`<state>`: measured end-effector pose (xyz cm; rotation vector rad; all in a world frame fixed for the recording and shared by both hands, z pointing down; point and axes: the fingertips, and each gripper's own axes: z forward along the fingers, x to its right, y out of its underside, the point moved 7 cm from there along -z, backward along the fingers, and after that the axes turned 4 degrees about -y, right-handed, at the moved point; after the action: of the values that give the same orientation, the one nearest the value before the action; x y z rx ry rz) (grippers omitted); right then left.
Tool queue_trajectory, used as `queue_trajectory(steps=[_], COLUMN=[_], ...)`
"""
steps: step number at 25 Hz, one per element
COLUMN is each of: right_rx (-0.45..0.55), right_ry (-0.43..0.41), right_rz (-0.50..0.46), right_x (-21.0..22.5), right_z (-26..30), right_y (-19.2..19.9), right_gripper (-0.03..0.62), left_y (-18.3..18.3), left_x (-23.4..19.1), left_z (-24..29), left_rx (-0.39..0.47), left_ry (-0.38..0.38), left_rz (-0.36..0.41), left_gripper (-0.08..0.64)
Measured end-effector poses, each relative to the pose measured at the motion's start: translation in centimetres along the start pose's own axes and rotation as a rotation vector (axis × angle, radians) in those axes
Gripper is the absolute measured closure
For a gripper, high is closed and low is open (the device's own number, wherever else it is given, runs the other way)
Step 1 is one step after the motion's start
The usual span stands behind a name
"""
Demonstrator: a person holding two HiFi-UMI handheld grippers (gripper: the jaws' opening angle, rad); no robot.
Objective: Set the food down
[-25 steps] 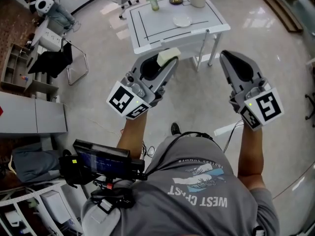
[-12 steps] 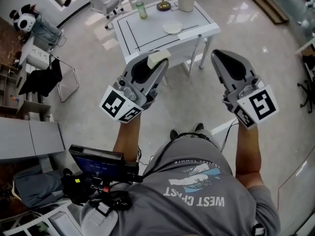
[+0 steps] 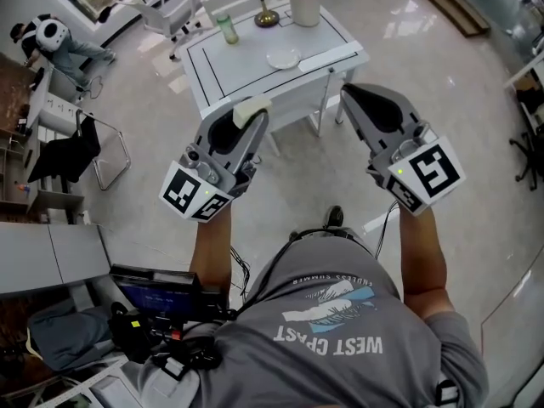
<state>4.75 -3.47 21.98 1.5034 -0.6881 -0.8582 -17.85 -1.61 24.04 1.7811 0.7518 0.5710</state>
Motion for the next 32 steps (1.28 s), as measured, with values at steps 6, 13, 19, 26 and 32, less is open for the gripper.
queue_trajectory(steps=[6, 13, 19, 26, 32], right_rx=[0.006, 0.026, 0.011, -0.002, -0.005], right_ry=[-0.037, -0.088, -0.100, -0.063, -0.028], right_rz=[0.010, 0.001, 0.030, 0.039, 0.031], right_x=[4.2, 8.8, 11.4, 12.6, 13.2], right_z=[0.6, 0.9, 2.2, 5.6, 8.9], right_y=[1.0, 1.5, 3.2, 3.7, 3.7], right_gripper=[0.583, 0.583, 0.583, 0.584, 0.584], left_y=[1.3, 2.8, 4.5, 5.1, 5.0], left_x=[-0.8, -1.2, -2.7, -7.2, -10.8], left_z=[3.3, 6.9, 8.7, 9.9, 10.1], left_rx=[-0.011, -0.016, -0.045, -0.053, -0.045], left_ry=[-0.035, -0.087, -0.099, -0.068, -0.030], left_rz=[0.018, 0.051, 0.035, 0.015, 0.013], left_gripper=[0.456, 0.456, 0.456, 0.456, 0.456])
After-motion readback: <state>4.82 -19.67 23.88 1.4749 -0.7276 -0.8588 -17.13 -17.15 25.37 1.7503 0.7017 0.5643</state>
